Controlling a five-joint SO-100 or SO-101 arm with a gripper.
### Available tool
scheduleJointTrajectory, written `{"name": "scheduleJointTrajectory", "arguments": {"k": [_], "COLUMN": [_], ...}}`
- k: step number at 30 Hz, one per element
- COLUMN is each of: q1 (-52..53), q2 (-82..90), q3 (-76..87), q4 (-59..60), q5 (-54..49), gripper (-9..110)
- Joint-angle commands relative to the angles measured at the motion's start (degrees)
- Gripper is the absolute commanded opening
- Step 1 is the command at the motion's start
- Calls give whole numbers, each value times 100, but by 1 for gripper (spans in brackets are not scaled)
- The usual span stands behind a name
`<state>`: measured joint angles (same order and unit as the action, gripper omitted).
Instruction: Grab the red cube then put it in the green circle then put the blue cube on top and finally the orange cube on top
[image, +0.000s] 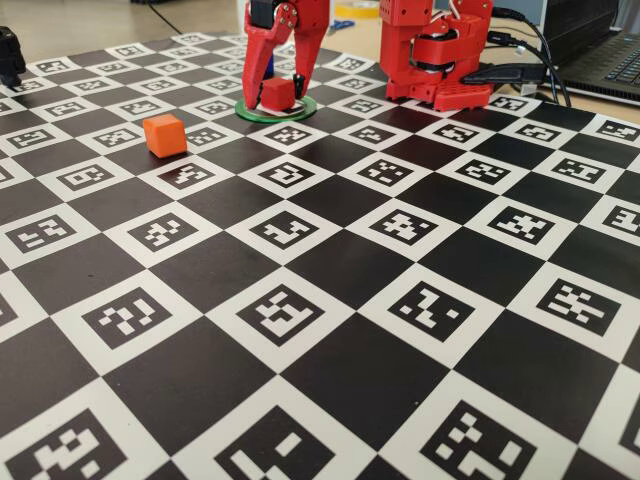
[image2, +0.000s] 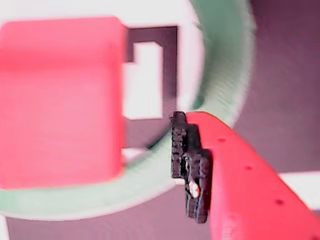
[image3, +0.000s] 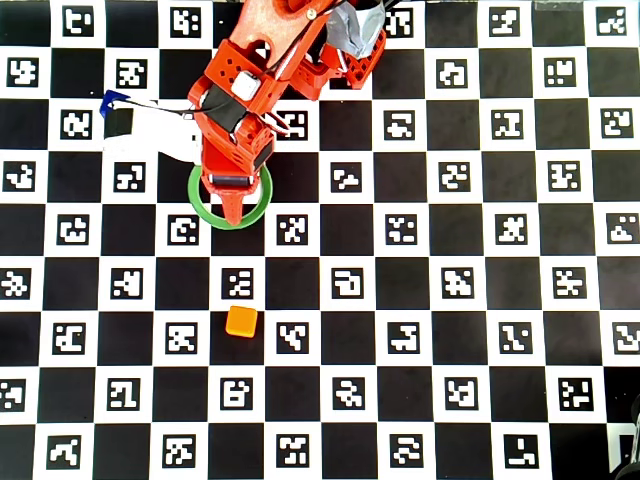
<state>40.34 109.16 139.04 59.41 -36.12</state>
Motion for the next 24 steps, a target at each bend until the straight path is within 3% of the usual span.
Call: {"name": "scheduleJointTrajectory", "arguments": {"k": [1, 12, 24], "q1": [9, 88, 888], "q2": [439, 668, 1046], "q3": [-747, -1556, -1767], "q4": [519, 1318, 1143], "q5": [123, 105, -835], "gripper": [50, 51, 50]}}
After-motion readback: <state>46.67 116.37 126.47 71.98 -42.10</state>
